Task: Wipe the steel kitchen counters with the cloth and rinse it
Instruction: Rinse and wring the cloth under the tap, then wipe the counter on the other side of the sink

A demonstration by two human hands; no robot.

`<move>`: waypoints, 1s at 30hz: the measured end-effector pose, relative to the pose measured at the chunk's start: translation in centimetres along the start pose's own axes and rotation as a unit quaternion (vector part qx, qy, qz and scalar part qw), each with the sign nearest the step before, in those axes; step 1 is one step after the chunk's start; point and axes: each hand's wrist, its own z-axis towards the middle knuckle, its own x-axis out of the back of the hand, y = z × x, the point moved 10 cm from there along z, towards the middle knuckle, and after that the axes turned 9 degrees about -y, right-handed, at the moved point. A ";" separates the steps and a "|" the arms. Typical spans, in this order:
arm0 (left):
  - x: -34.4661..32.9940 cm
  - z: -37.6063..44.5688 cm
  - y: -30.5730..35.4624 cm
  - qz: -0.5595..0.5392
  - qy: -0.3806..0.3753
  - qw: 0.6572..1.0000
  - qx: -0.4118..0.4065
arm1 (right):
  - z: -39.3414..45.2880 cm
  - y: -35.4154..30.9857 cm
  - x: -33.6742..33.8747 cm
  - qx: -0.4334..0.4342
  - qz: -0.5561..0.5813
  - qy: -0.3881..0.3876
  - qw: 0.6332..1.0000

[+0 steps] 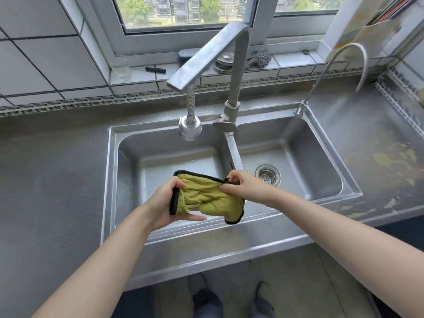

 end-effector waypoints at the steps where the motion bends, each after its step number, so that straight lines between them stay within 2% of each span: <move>1: 0.3 0.1 0.0 0.036 0.036 0.999 0.004 | -0.7 0.4 0.8 0.002 -0.001 0.003 1.000; 4: -0.1 0.3 0.6 0.098 0.129 0.986 -0.041 | -2.9 1.9 3.8 0.010 -0.002 0.029 1.000; 8: -2.9 1.1 -0.5 0.085 0.206 0.966 -0.128 | -6.2 5.0 7.5 0.005 -0.021 0.032 0.999; 11: -4.8 1.5 -2.4 0.107 0.276 0.943 -0.153 | -8.4 8.7 9.2 -0.022 0.065 0.019 0.997; 15: -7.6 3.2 -4.7 0.245 0.283 0.915 -0.149 | -11.1 13.2 9.9 -0.045 0.046 -0.001 0.998; 18: -9.0 4.6 -5.8 0.356 0.296 0.874 -0.148 | -12.2 16.0 10.4 -0.052 0.006 0.028 0.998; 20: -9.0 5.0 -5.9 0.409 0.337 0.833 -0.160 | -12.7 17.2 10.8 -0.059 -0.095 0.051 0.992; 21: -8.8 4.9 -5.8 0.430 0.364 0.810 -0.163 | -12.8 17.6 10.6 -0.076 -0.205 0.051 0.974; 23: -8.5 5.5 -6.1 0.465 0.380 0.784 -0.160 | -12.8 17.8 9.9 -0.092 -0.436 0.066 0.893; 25: -7.8 6.1 -6.9 0.504 0.379 0.765 -0.134 | -12.8 15.8 8.5 -0.020 -0.515 0.119 0.849; 27: -6.9 6.0 -7.7 0.543 0.396 0.733 -0.108 | -12.5 13.3 5.9 0.121 -0.530 0.131 0.829; 28: -6.4 5.9 -8.2 0.560 0.405 0.716 -0.099 | -12.3 12.5 4.1 0.194 -0.525 0.109 0.822; 30: -6.0 5.6 -9.1 0.598 0.417 0.679 -0.084 | -11.2 11.9 0.5 0.262 -0.508 0.025 0.820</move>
